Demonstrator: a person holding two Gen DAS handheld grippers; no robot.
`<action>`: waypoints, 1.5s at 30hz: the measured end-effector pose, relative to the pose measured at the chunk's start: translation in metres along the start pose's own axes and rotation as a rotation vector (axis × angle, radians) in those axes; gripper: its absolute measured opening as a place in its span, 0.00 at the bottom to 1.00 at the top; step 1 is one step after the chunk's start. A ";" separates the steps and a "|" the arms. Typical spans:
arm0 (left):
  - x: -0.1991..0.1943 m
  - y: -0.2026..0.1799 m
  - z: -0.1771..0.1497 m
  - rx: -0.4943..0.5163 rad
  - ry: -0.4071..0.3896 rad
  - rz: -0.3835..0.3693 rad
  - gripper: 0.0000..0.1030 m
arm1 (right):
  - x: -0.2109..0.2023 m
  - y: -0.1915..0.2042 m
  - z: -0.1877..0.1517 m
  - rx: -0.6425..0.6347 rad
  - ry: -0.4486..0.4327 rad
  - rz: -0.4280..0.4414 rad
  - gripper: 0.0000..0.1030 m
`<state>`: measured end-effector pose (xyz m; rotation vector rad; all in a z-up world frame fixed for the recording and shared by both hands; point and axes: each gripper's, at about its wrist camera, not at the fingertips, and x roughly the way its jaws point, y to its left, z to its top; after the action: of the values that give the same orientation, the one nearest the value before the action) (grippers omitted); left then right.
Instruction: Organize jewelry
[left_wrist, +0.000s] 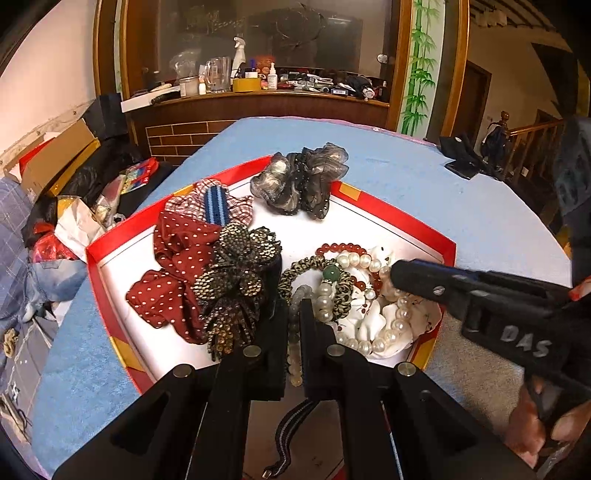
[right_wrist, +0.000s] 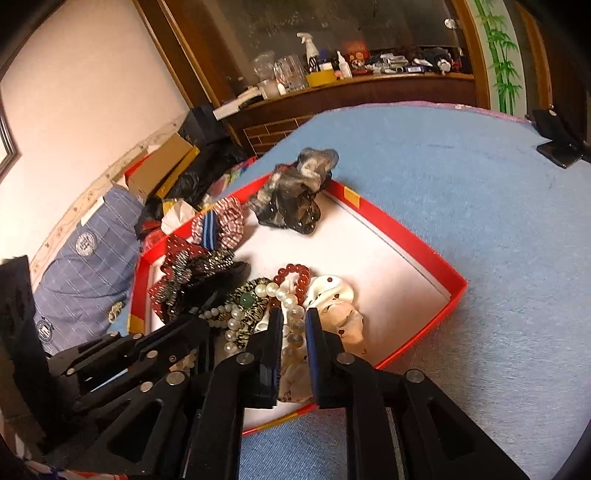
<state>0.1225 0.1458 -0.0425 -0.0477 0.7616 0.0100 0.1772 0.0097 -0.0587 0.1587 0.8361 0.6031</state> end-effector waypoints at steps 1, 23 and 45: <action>-0.003 0.000 0.000 0.001 -0.006 0.006 0.05 | -0.004 0.000 0.000 0.001 -0.008 0.003 0.20; -0.147 -0.008 -0.100 -0.011 -0.313 0.188 0.97 | -0.155 0.072 -0.114 -0.028 -0.307 -0.363 0.87; -0.159 0.038 -0.131 -0.207 -0.288 0.187 1.00 | -0.158 0.086 -0.132 -0.020 -0.240 -0.518 0.91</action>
<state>-0.0842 0.1791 -0.0289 -0.1682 0.4727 0.2689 -0.0391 -0.0215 -0.0137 -0.0077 0.6034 0.1013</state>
